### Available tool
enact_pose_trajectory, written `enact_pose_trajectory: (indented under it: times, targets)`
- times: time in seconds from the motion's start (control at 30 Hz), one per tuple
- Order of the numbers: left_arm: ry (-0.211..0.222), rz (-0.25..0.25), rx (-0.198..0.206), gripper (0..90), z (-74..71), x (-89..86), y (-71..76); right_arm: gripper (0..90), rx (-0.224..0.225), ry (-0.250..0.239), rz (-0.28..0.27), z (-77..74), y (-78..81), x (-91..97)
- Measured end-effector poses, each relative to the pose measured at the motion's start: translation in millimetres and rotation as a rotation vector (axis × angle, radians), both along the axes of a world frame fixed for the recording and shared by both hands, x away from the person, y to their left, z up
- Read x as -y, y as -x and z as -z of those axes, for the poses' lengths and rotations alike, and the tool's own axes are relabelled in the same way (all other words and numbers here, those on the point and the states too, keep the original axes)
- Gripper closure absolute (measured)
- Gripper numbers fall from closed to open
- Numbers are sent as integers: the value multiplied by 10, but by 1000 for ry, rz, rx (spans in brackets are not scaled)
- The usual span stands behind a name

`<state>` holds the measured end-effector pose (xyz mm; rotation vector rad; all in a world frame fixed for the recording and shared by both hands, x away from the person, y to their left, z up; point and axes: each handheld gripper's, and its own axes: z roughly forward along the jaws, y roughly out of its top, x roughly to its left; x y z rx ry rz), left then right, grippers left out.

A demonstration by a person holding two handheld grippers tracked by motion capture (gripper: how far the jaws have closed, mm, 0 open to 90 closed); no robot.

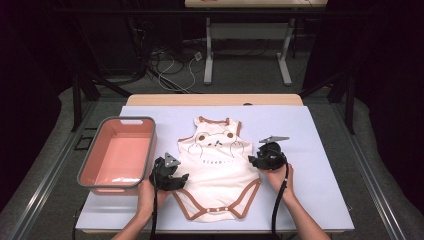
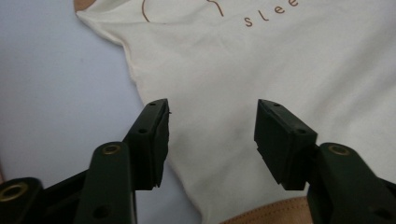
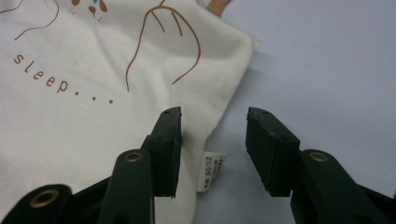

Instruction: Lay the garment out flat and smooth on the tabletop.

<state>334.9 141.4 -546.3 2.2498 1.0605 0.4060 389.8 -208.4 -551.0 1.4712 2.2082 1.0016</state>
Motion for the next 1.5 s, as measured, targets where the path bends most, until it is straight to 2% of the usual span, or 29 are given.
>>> enact_pose_trajectory:
  times: [0.1, 0.13, 0.23, 0.27, 0.37, 0.43, 0.47, 0.53, 0.63, 0.73, 0.77, 0.8, 1.03, 1.1, 1.2, 1.33, 1.4, 1.43, 1.5]
  targets:
    - [5, 27, -37, 579, 48, 23, -3, 612, -5, -2, -9, 45, -43, -58]
    - [1, 34, -39, 591, 44, 22, -2, 646, 4, 13, -15, 47, -53, -70]
    - [10, 40, -31, 642, 54, 25, 1, 728, 14, 16, -28, 57, -47, -107]
    - [14, 49, -42, 667, 49, 19, -2, 759, 15, 22, -38, 58, -42, -106]
    - [38, 45, -42, 761, 62, 4, -6, 834, 13, 23, -41, 59, -39, -102]
    - [71, 26, -54, 810, 73, -23, -18, 870, 5, 15, -49, 60, -36, -108]
    - [70, 22, -54, 830, 74, -22, -20, 874, 11, 3, -52, 66, -37, -118]
    - [63, 27, -47, 887, 77, -14, -14, 881, 18, 10, -56, 64, -38, -120]
    - [55, 31, -37, 894, 71, -5, 1, 885, 17, 39, -49, 47, -30, -121]
    - [68, 36, -39, 897, 74, 13, 17, 885, 21, 53, -44, 30, -23, -107]
    - [61, 47, -38, 898, 68, 22, 26, 885, 32, 48, -48, 31, -26, -98]
    - [62, 53, -40, 898, 68, 38, 37, 886, 20, 47, -40, 19, -17, -97]
    - [68, 118, -46, 898, 54, 139, 108, 886, 31, 103, -28, -18, 6, -32]
    - [81, 127, -51, 898, 53, 161, 124, 886, 33, 120, -20, -21, 11, -7]
    - [84, 148, -52, 896, 48, 180, 135, 886, 19, 120, -15, -25, 19, 15]
    - [109, 179, -78, 889, 34, 193, 133, 885, 17, 132, -17, -26, 20, 45]
    - [114, 184, -75, 855, 17, 197, 128, 885, 8, 137, -15, -25, 19, 56]
    - [113, 178, -70, 797, 3, 199, 123, 885, 4, 135, -20, -25, 16, 62]
    - [118, 148, -47, 729, -29, 192, 100, 883, 4, 131, -18, -17, 13, 59]
